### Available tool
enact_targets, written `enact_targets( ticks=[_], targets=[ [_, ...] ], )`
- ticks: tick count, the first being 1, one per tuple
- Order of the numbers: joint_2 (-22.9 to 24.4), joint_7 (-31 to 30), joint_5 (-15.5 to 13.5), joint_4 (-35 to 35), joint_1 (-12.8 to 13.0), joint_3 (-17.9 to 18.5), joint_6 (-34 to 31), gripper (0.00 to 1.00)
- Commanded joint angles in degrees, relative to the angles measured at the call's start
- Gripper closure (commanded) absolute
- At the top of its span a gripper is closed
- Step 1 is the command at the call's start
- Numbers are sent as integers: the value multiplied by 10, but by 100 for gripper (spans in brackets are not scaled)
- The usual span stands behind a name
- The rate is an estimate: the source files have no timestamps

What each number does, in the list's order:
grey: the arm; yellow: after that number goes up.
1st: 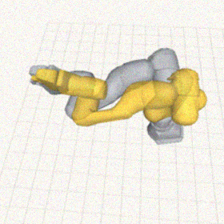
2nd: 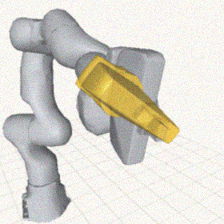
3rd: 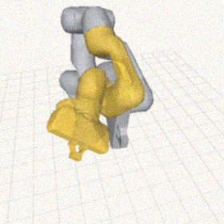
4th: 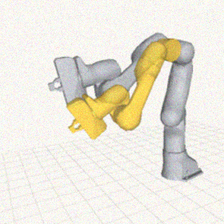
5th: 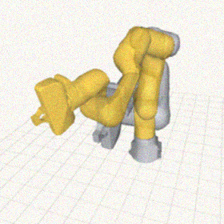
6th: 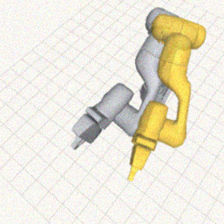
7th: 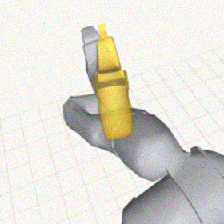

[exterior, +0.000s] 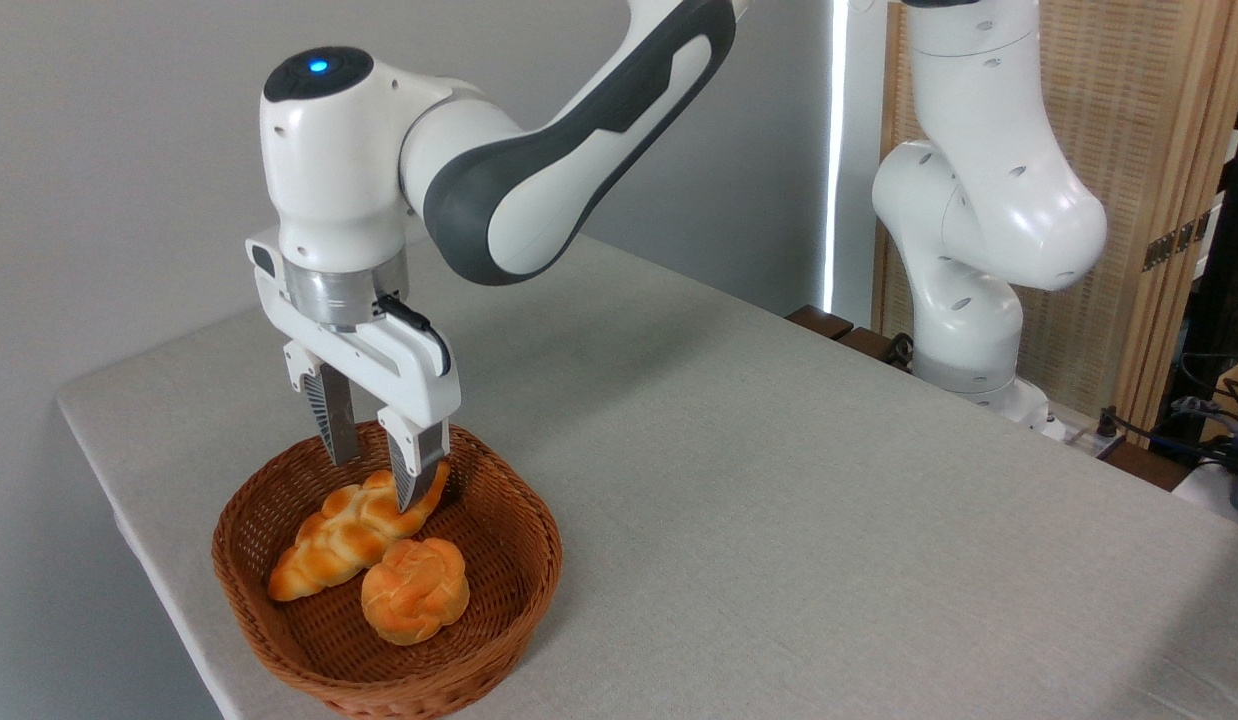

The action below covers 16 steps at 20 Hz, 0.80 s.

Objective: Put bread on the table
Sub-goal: 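Lower the open gripper down onto the braided bread roll in the basket, then close the gripper on the braided bread roll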

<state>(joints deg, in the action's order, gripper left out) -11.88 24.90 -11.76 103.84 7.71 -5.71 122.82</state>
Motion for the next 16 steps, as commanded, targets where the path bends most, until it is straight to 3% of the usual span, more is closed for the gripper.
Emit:
enact_targets(
  ticks=[1, 11, 16],
  targets=[
    [-3, -5, -2, 0, -1, 1, 19, 0],
    [-9, 1, 59, 0, -3, 1, 19, 0],
    [-10, 2, 61, 0, -3, 2, 19, 0]
  ],
)
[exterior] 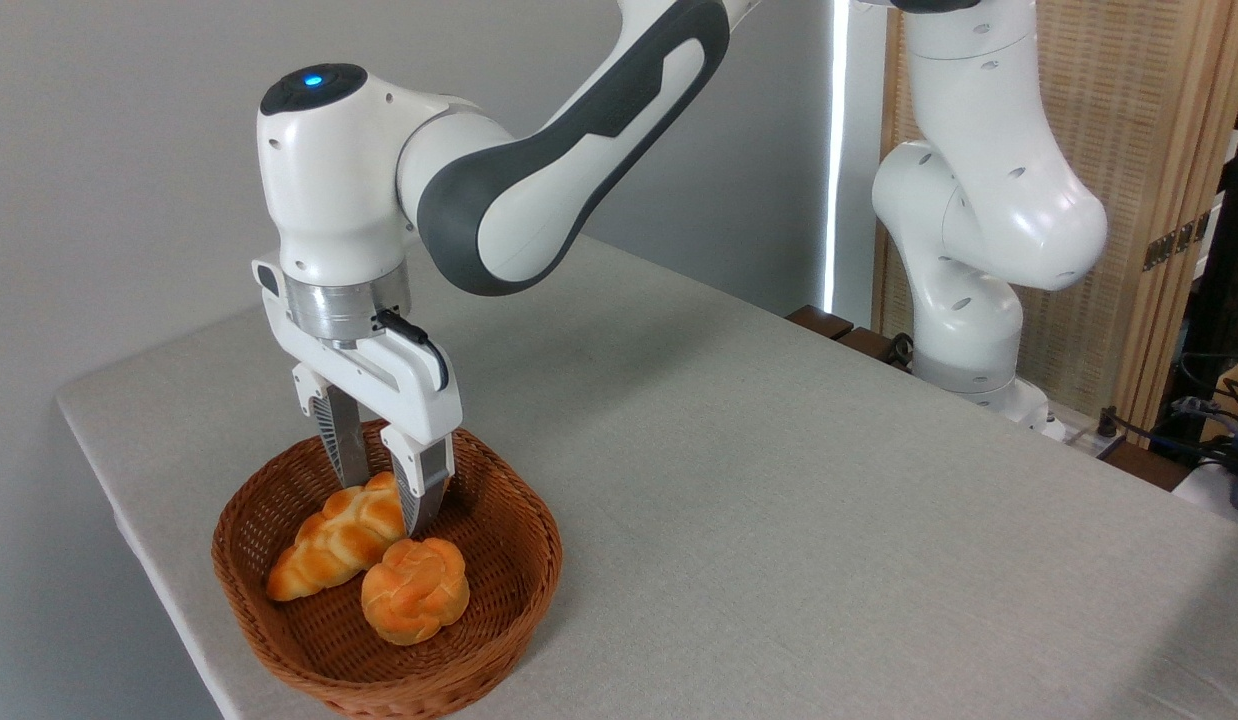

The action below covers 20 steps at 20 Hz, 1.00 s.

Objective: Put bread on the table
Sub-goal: 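Close the gripper on the braided bread roll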

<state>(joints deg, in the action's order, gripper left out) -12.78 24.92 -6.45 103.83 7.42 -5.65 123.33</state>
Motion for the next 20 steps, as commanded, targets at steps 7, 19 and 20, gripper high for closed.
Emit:
enact_targets(
  ticks=[7, 19, 20],
  targets=[
    [-9, 1, 6, 0, 0, 0, 13, 28],
    [-6, -1, 1, -2, -1, 1, 9, 46],
    [-4, -1, 1, -3, -1, 2, 9, 46]
  ],
)
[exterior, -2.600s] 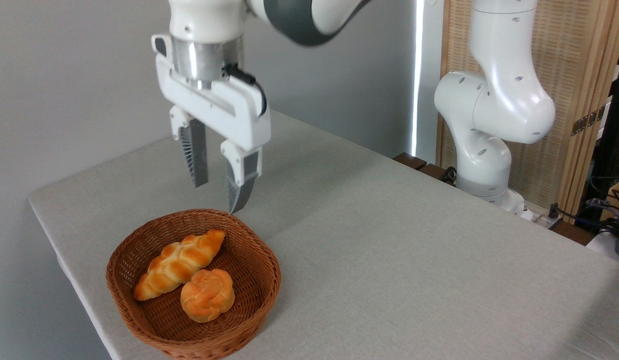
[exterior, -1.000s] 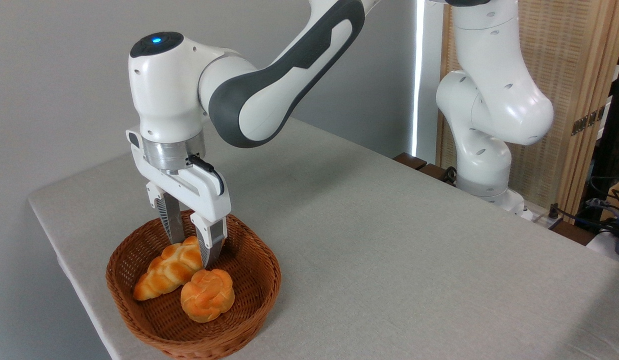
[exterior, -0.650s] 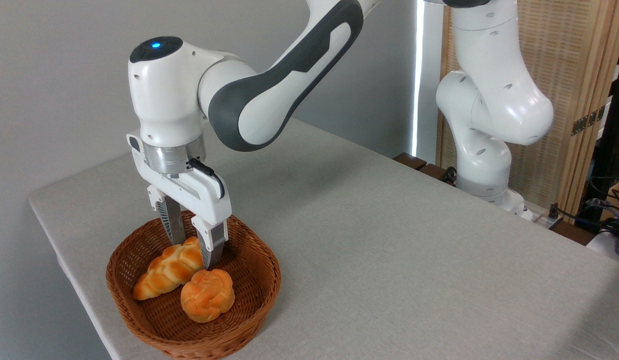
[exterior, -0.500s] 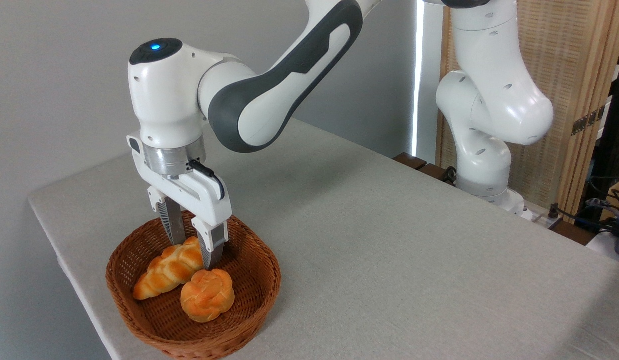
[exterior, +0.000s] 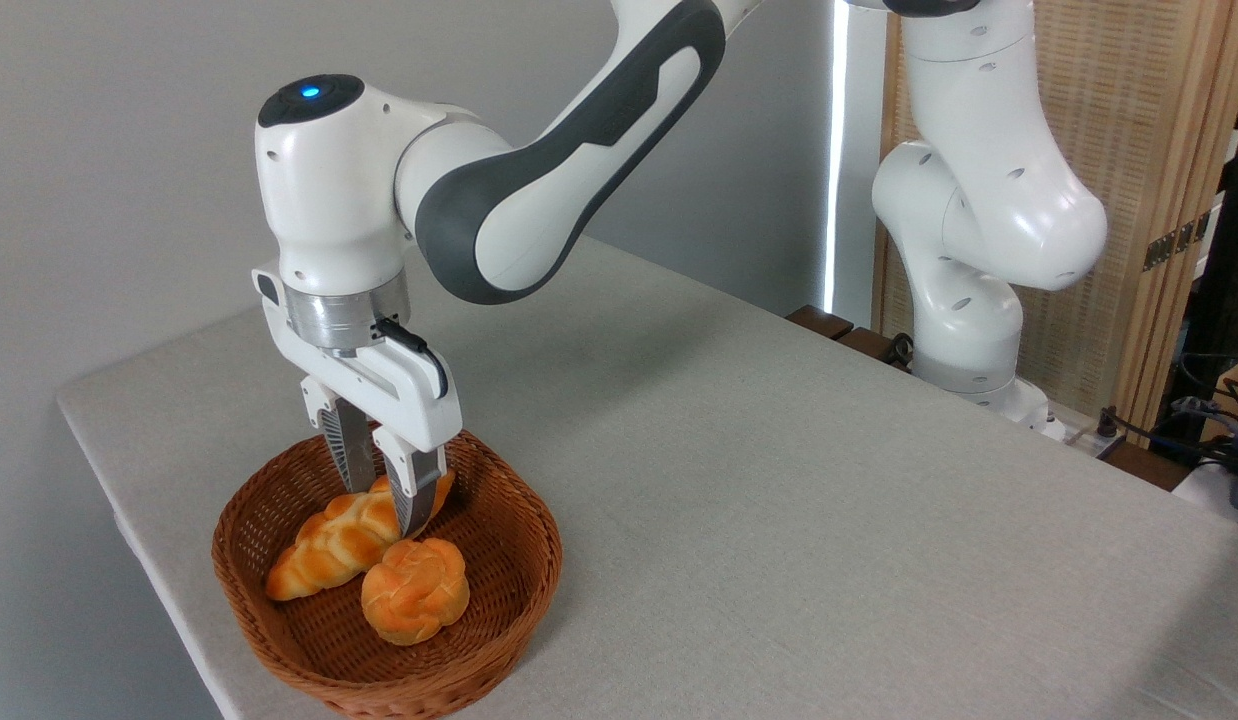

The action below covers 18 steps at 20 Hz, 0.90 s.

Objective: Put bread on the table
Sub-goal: 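Close the gripper on the braided bread roll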

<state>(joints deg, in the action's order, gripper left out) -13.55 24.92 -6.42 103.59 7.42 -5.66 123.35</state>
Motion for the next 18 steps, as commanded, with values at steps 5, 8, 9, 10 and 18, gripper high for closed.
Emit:
enact_targets(
  ticks=[5, 8, 9, 10, 18],
  targets=[
    [16, -1, 0, -5, -2, 6, -15, 46],
    [26, -1, -1, -8, -2, 7, -28, 46],
    [28, -1, -2, -10, -2, 7, -32, 46],
    [29, -1, -3, -12, -2, 7, -36, 46],
    [44, -1, -10, -30, -2, 9, -60, 46]
  ],
)
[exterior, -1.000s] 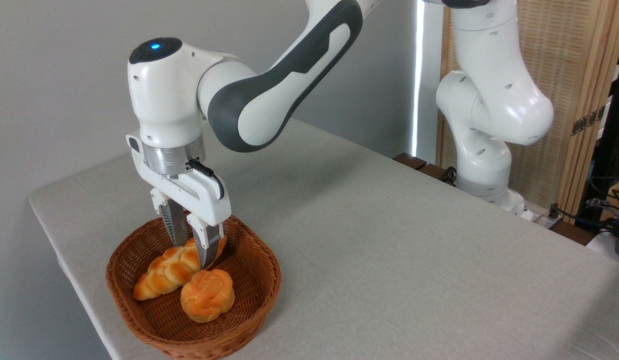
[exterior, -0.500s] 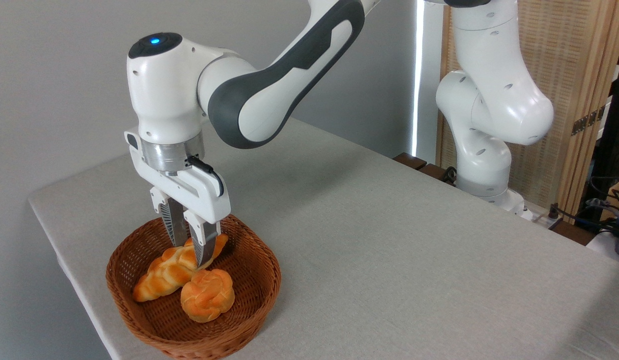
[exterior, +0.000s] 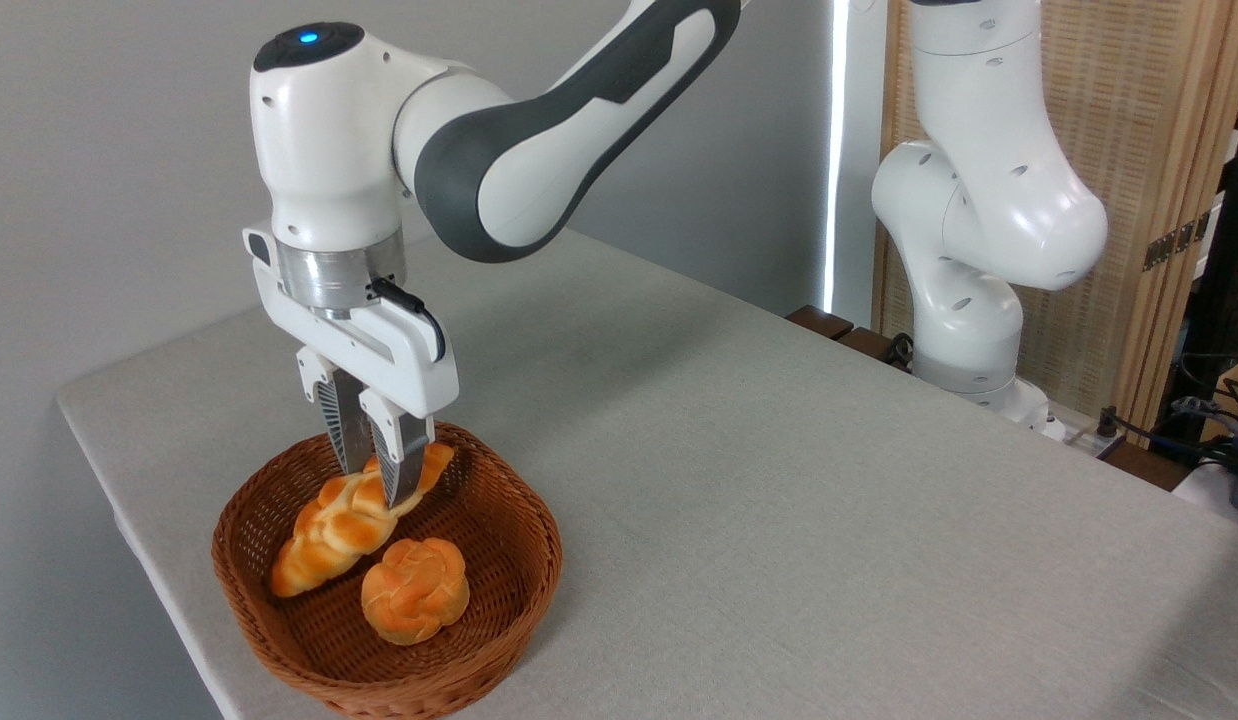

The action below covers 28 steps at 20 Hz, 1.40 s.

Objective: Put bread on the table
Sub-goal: 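Lift the braided roll out of the basket and carry it away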

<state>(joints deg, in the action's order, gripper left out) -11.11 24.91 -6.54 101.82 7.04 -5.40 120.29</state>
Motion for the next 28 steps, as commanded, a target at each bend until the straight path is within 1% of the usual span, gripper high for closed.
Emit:
enact_targets(
  ticks=[1, 2, 5, 7, 10, 13, 16, 18, 21, 24, 26, 28],
  targets=[
    [27, -1, -9, -13, 1, 6, -30, 46],
    [38, -1, -9, -13, 1, 7, -32, 46],
    [71, 0, -10, -12, -2, 7, -70, 46],
    [85, 4, -10, -12, 0, 6, -105, 46],
    [108, 5, -9, -10, 2, 6, -131, 46],
    [124, 6, -9, -7, 3, 1, -173, 45],
    [168, 7, -9, 32, 4, 0, -177, 45],
    [195, 18, -9, 66, 11, 0, -177, 45],
    [241, 59, -9, 123, 14, 0, -176, 45],
    [279, 88, -9, 173, 14, 0, -169, 45],
    [288, 105, -9, 194, 14, 0, -169, 45],
    [287, 105, -8, 205, 15, -1, -168, 45]
  ],
)
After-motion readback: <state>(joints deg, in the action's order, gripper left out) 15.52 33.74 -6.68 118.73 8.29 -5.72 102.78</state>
